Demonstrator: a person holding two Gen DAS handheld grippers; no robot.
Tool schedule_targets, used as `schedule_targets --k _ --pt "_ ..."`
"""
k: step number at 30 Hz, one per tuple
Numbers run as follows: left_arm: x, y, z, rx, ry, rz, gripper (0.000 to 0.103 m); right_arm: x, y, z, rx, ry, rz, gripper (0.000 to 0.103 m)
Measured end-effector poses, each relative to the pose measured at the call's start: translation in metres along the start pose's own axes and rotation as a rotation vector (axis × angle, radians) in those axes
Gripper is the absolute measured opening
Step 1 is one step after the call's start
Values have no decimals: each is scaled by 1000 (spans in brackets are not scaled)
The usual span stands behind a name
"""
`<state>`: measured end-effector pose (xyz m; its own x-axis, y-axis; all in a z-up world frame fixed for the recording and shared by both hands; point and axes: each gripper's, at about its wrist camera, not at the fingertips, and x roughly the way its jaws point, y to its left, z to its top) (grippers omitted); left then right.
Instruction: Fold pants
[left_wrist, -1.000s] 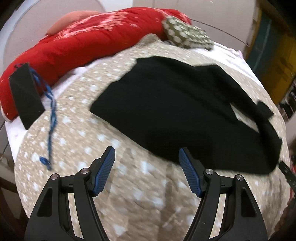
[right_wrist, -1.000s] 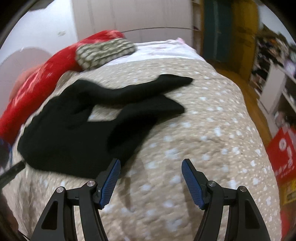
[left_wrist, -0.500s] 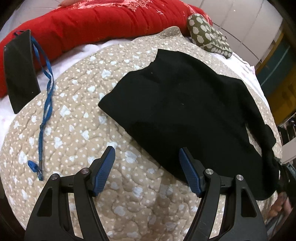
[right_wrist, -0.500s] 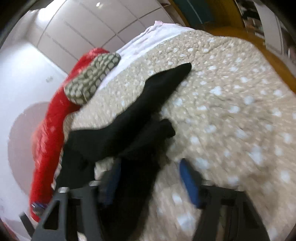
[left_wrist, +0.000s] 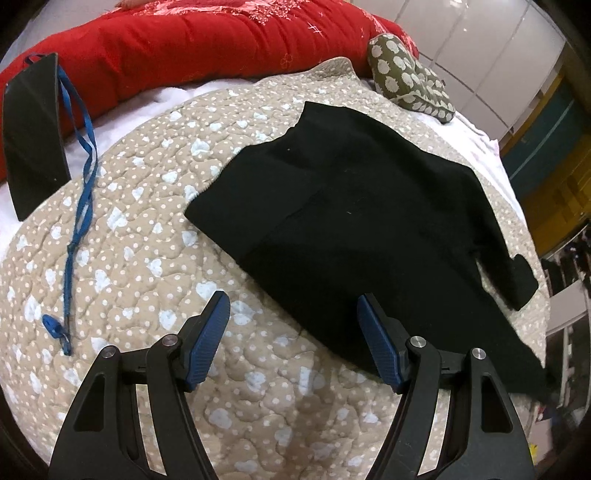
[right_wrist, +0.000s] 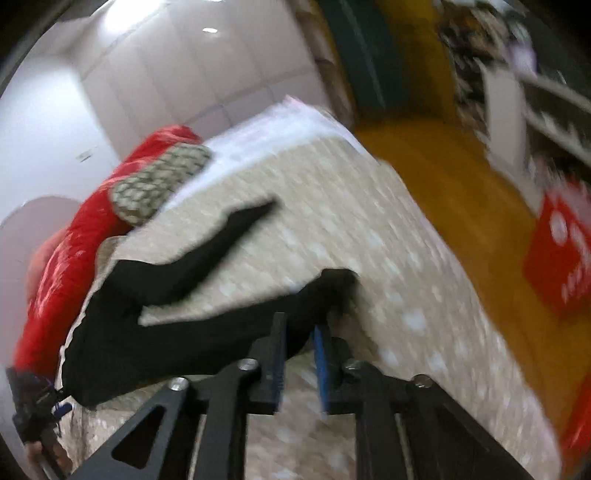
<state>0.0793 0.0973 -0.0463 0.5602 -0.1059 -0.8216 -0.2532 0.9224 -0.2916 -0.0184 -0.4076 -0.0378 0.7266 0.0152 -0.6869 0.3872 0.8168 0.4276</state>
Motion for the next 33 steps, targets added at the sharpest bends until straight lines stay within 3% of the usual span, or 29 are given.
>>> schedule_targets --k 2,6,11,12,13,14,15,16,23,28,31,33 --pt "0 0 0 -6 2 -6 72 3 -17 -14 76 41 2 33" --pt "6 0 2 -28 11 -17 72 3 -21 -31 126 72 144 43" --pt "18 -10 4 -48 22 -96 77 23 -4 -44 135 115 198 43" --pt "20 -11 5 -47 21 -107 68 27 1 -44 129 100 207 42" --pt "21 -12 6 -54 18 -114 44 31 6 -43 128 75 227 37" --pt "23 -11 8 -66 23 -117 37 36 8 -40 132 72 238 19" --pt "25 -9 10 -81 32 -137 23 41 12 -38 132 82 240 9" --pt "24 -8 11 -89 35 -144 13 47 15 -36 130 88 235 8" --pt "-13 -8 11 -41 9 -178 10 10 21 -20 74 35 306 5" --pt "-53 9 -10 12 -11 -189 10 -29 26 -19 2 31 355 5" --pt "-48 17 -26 33 31 -158 10 -29 25 -31 -58 83 297 5" --pt "-35 21 -36 41 74 -116 12 -16 19 -42 -70 133 222 16"
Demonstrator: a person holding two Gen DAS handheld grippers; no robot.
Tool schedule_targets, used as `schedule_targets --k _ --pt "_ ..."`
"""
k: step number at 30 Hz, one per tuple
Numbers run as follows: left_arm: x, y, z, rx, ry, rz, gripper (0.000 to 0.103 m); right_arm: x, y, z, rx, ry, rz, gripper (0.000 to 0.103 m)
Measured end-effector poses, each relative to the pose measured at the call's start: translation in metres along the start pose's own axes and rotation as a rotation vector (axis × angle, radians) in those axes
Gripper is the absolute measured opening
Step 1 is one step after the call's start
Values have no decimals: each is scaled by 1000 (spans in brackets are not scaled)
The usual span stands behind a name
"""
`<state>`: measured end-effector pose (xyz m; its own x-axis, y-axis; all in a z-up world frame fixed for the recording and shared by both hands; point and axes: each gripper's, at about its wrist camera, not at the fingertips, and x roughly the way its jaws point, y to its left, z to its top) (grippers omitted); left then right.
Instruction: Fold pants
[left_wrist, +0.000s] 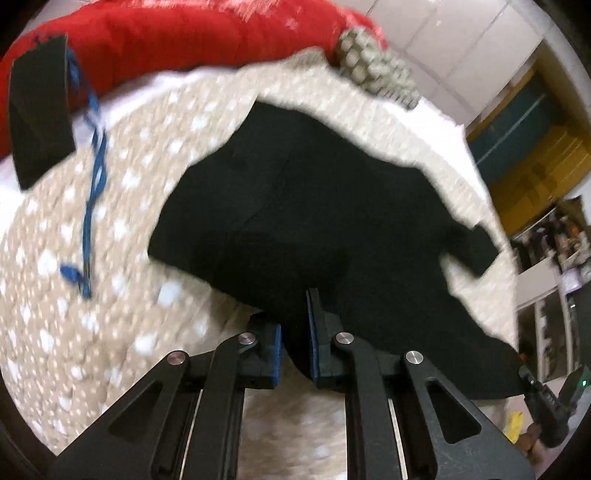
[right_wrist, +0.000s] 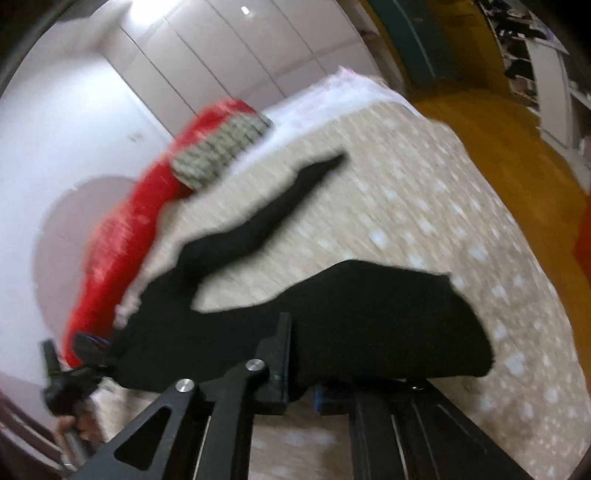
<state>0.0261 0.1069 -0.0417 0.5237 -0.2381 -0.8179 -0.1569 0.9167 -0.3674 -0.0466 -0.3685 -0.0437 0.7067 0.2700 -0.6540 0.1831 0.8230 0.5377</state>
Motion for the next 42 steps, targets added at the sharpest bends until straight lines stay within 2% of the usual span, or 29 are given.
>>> schedule_targets --k 2,3,6,8,9,10,12,15,19,23,25,27,29,31,33,34,35,36,37,39,40,41,42 --pt "7 4 -5 -13 38 20 16 20 -11 -9 7 105 -113 20" --pt "5 5 -4 -12 37 25 21 24 -14 -11 1 128 -126 20" --pt "-20 2 1 27 -1 81 24 5 -20 -1 2 78 -159 25" --pt "-39 2 4 52 -54 120 25 -17 -18 11 -20 -3 -215 25" --pt "-45 4 7 61 -73 135 31 -26 -18 18 -17 -39 -225 28" --pt "-52 3 9 67 -89 139 43 -35 -16 27 -4 -90 -218 30" --pt "-60 4 18 65 -115 109 55 -37 -11 43 6 -129 -175 38" --pt "-59 -6 31 78 -132 95 56 -12 8 67 -20 -133 -100 38" --pt "-37 -27 42 110 -108 83 56 46 20 99 -2 -89 -67 38" --pt "3 -54 57 142 -54 71 56 109 11 125 79 -29 -71 37" --pt "18 -62 60 154 -25 71 56 139 7 134 112 23 -103 35" --pt "30 -72 62 169 -7 73 56 159 17 141 108 38 -89 33" --pt "39 -80 63 179 8 70 56 170 36 152 83 25 -44 33" --pt "43 -84 65 182 15 65 56 185 70 167 -2 5 1 33" --pt "50 -89 65 187 24 70 56 207 95 177 -61 57 101 33" --pt "52 -90 65 192 29 70 56 222 104 182 -56 128 146 33" --pt "53 -89 65 197 29 66 56 224 106 185 -48 147 150 33" --pt "53 -90 65 199 27 63 56 217 106 186 -52 127 155 33" --pt "54 -88 65 200 23 59 56 195 101 187 -71 64 156 33" --pt "56 -85 66 193 23 55 56 165 86 181 -94 -2 68 33" --pt "58 -84 67 184 28 51 56 152 73 177 -94 -20 -23 33" --pt "60 -82 67 174 32 46 56 145 58 172 -73 -17 -107 33" --pt "60 -81 66 167 32 44 56 145 44 169 -43 -5 -155 33"
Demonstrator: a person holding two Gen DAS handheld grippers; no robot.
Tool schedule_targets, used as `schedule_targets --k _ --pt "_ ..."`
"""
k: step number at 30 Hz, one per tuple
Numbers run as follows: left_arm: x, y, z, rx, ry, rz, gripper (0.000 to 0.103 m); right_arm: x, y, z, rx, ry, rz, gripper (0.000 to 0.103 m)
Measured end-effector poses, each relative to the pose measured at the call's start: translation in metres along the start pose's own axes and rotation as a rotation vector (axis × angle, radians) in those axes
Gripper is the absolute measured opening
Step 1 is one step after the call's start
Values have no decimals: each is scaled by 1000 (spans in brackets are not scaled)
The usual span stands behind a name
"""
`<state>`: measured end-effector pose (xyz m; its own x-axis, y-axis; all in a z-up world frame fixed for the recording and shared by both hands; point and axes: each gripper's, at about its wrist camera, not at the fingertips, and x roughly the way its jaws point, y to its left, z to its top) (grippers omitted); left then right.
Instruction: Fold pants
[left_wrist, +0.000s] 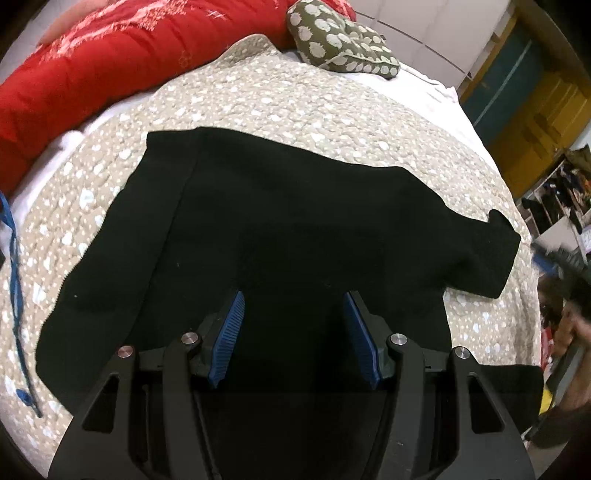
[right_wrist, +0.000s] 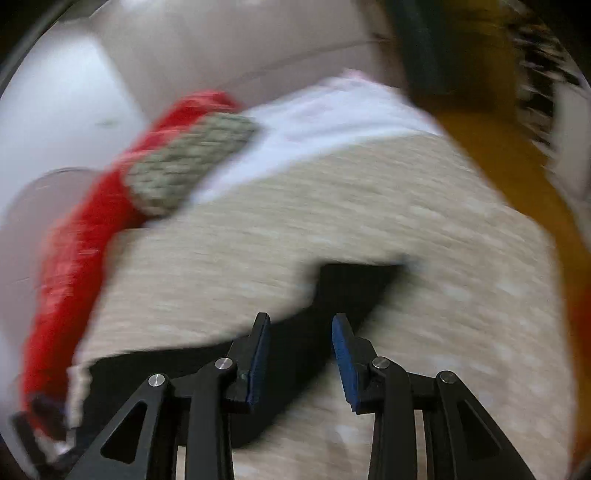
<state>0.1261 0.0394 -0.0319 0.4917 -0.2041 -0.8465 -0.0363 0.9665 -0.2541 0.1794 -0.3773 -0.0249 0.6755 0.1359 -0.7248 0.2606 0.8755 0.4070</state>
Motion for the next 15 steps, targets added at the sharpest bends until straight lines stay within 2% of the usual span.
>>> schedule_targets --k 1,3,4,6,9,10,12,15 --pt "0 0 0 -2 -1 2 56 7 -13 -3 36 21 -1 33" --pt "-1 -4 -1 1 -2 11 56 28 -27 -5 119 75 87 33" --pt "-3 -6 -2 5 -4 10 56 38 -22 -4 143 96 146 34" --pt "-4 -9 -3 12 -6 11 56 44 8 0 98 92 248 35" --pt "0 -14 -2 24 0 24 56 26 62 14 -42 23 460 34" --pt "0 -15 -2 27 -1 24 56 11 71 17 -87 -25 466 35" --pt "0 -14 -2 27 -6 17 56 -1 69 17 -129 -66 384 35" --pt "3 -10 -1 18 -1 4 56 0 26 8 -52 -28 144 35"
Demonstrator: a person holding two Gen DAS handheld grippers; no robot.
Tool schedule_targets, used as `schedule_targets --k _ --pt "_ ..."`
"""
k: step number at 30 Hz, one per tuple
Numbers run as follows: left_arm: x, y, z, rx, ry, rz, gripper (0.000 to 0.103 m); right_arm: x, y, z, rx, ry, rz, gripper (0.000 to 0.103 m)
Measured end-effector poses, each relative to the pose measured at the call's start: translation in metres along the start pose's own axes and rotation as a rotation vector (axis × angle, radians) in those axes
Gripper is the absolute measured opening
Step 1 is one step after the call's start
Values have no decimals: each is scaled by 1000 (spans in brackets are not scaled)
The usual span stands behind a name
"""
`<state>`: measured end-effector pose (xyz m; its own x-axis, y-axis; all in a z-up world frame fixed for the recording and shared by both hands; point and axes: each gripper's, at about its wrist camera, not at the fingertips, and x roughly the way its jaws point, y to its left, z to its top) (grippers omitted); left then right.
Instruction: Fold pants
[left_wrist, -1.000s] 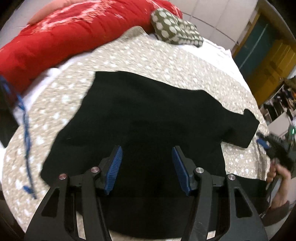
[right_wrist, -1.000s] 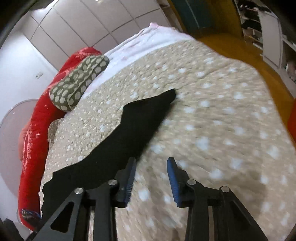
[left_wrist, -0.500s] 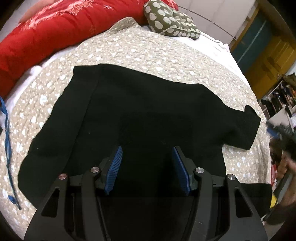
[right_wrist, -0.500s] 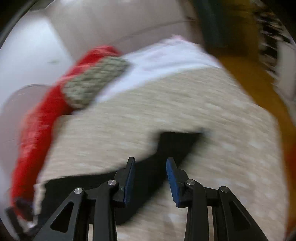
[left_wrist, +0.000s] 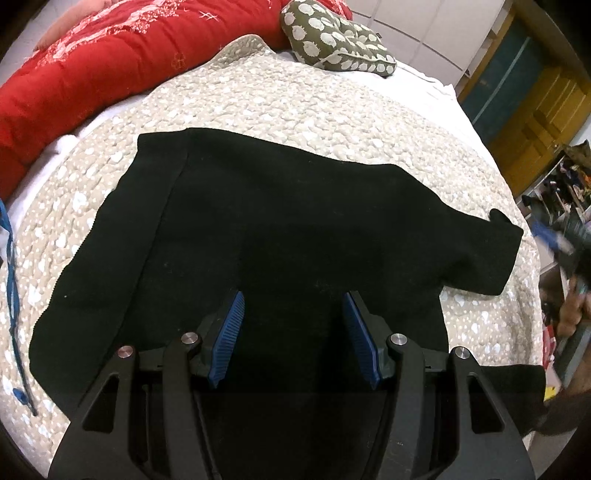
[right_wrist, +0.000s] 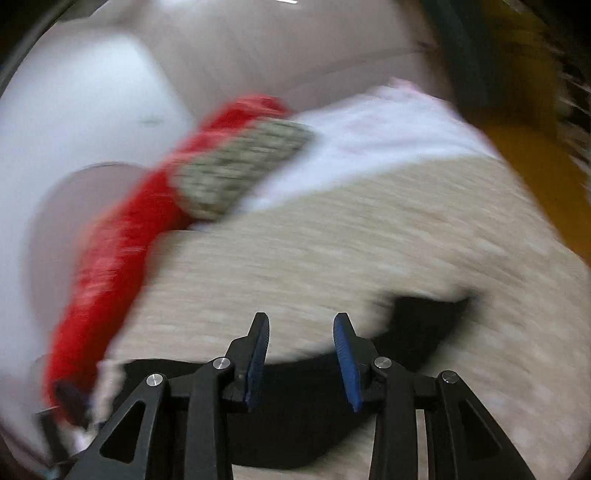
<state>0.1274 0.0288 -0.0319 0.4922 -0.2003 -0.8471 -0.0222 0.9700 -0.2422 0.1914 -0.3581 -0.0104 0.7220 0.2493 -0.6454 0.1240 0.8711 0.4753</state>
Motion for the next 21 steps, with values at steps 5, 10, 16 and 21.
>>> schedule_targets --k 5,10,16,21 --pt "0 3 0 -1 1 -3 56 13 -56 -12 168 48 -77 35" --pt "-1 3 0 -12 8 5 56 53 -56 -1 204 48 -29 21" --pt "-1 4 1 -20 12 5 56 21 48 13 -118 -18 142 14" --pt "-3 5 -1 -29 11 -11 56 13 39 14 -68 -13 194 28"
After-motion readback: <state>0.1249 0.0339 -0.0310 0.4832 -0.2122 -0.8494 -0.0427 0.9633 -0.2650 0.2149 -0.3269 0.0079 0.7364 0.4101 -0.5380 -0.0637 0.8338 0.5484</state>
